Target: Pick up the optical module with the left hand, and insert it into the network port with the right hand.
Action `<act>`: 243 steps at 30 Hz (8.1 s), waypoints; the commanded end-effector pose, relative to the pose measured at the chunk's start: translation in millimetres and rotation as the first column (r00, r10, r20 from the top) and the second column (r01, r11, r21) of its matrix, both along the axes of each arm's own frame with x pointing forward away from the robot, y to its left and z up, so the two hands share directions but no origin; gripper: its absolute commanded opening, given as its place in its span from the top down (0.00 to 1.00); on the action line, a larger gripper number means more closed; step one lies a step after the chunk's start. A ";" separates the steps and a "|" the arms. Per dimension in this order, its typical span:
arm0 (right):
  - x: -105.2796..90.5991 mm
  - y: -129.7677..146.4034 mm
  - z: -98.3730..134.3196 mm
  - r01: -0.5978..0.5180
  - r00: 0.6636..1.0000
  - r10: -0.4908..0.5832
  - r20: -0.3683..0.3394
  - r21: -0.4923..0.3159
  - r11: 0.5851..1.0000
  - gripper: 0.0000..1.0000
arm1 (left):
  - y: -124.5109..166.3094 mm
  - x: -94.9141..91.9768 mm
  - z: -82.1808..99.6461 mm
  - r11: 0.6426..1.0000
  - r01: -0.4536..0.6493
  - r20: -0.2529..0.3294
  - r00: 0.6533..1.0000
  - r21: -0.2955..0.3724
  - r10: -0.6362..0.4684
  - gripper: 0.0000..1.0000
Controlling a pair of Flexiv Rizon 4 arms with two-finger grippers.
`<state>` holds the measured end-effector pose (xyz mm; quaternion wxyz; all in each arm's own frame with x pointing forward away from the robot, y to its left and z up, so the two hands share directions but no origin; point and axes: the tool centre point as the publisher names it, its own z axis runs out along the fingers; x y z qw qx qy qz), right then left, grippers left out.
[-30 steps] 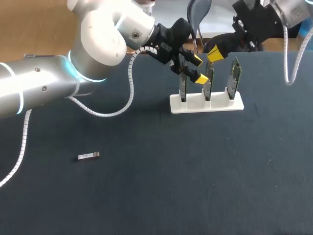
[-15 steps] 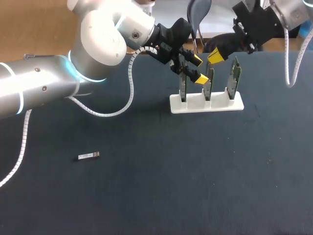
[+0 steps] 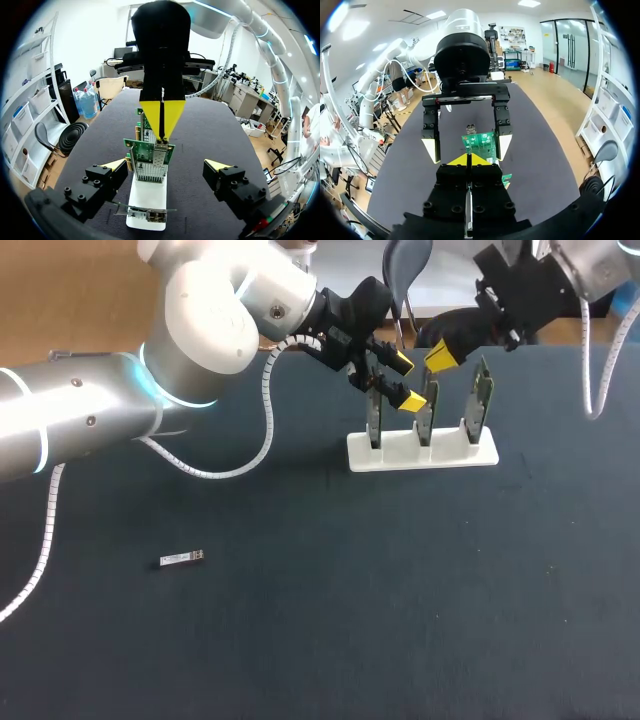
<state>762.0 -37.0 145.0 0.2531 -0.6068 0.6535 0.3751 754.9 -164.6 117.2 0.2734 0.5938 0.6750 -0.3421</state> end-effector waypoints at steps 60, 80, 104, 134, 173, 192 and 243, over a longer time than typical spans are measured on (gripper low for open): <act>-8.6 -111.7 11.3 -0.039 0.999 0.037 0.030 0.088 0.995 1.00 | -0.6 1.0 0.9 1.000 0.001 -0.003 1.000 0.006 -0.001 0.00; -5.8 -109.3 7.2 -0.016 0.999 0.013 0.040 0.071 0.997 1.00 | -0.6 1.0 0.9 1.000 0.001 -0.003 1.000 0.006 -0.001 0.00; -5.0 -107.8 8.2 -0.001 0.999 -0.003 0.055 0.067 0.998 0.00 | 0.4 3.0 16.4 1.000 0.000 0.033 0.999 -0.024 0.001 0.00; -5.0 -107.8 8.2 -0.001 0.999 -0.003 0.055 0.067 0.998 0.00 | 213.5 -94.6 78.8 0.887 -0.306 0.307 0.930 0.345 0.201 0.00; -5.0 -107.8 8.2 -0.001 0.999 -0.003 0.055 0.067 0.998 0.00 | 330.7 -214.2 -82.6 0.657 -0.138 0.114 0.990 0.741 0.079 0.00; -5.0 -107.8 8.2 -0.001 0.999 -0.003 0.055 0.067 0.998 0.00 | 341.0 -200.8 -118.2 0.621 -0.120 0.099 0.993 0.774 0.069 0.00; -5.0 -107.8 8.2 -0.001 0.999 -0.003 0.055 0.067 0.998 0.00 | 340.4 -191.1 -146.9 0.657 -0.063 0.024 0.997 0.751 0.068 1.00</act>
